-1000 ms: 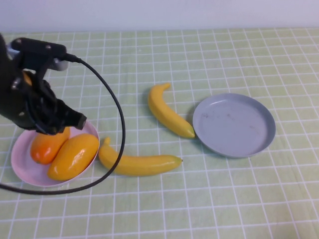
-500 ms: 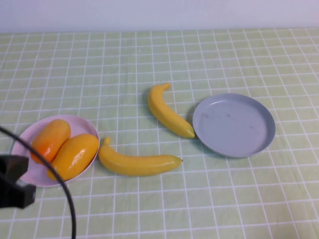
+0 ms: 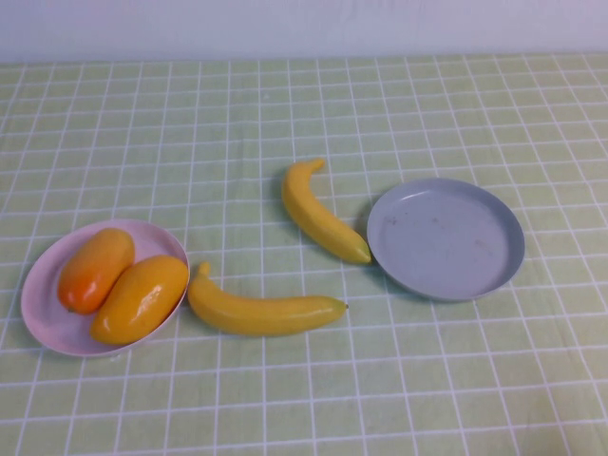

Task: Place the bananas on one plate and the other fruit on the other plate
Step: Put another type of fruit in the right plate

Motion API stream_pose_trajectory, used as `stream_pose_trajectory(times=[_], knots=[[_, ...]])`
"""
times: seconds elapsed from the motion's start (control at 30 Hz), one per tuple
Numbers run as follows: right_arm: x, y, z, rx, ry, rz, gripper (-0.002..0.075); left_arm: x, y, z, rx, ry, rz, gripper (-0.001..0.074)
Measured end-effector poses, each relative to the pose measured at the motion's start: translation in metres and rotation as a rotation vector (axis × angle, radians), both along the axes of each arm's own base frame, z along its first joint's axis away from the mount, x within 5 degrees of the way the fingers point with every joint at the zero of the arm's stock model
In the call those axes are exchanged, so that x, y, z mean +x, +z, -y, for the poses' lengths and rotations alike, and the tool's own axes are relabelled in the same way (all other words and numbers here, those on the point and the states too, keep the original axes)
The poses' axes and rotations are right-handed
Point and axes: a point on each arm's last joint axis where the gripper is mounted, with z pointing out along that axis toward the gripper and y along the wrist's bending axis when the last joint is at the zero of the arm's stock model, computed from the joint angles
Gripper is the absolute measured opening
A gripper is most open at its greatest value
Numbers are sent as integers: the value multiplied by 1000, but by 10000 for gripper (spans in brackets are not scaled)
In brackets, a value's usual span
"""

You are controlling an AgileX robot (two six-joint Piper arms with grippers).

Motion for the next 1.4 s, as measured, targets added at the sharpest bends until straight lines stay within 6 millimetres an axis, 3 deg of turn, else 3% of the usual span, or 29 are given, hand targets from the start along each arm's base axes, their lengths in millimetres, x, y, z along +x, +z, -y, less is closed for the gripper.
stream_pose_trajectory(times=[0.33, 0.5, 0.8, 1.1, 1.4], knots=[[0, 0, 0, 0, 0, 0, -17, -3, -2, -6, 74, 30, 21, 1], [0, 0, 0, 0, 0, 0, -17, 3, -9, -6, 82, 46, 119, 1], [0, 0, 0, 0, 0, 0, -17, 10, -55, -11, 86, 221, 363, 0], [0, 0, 0, 0, 0, 0, -17, 22, -103, -17, 149, 347, 304, 0], [0, 0, 0, 0, 0, 0, -17, 22, -115, -17, 165, 352, 220, 0]])
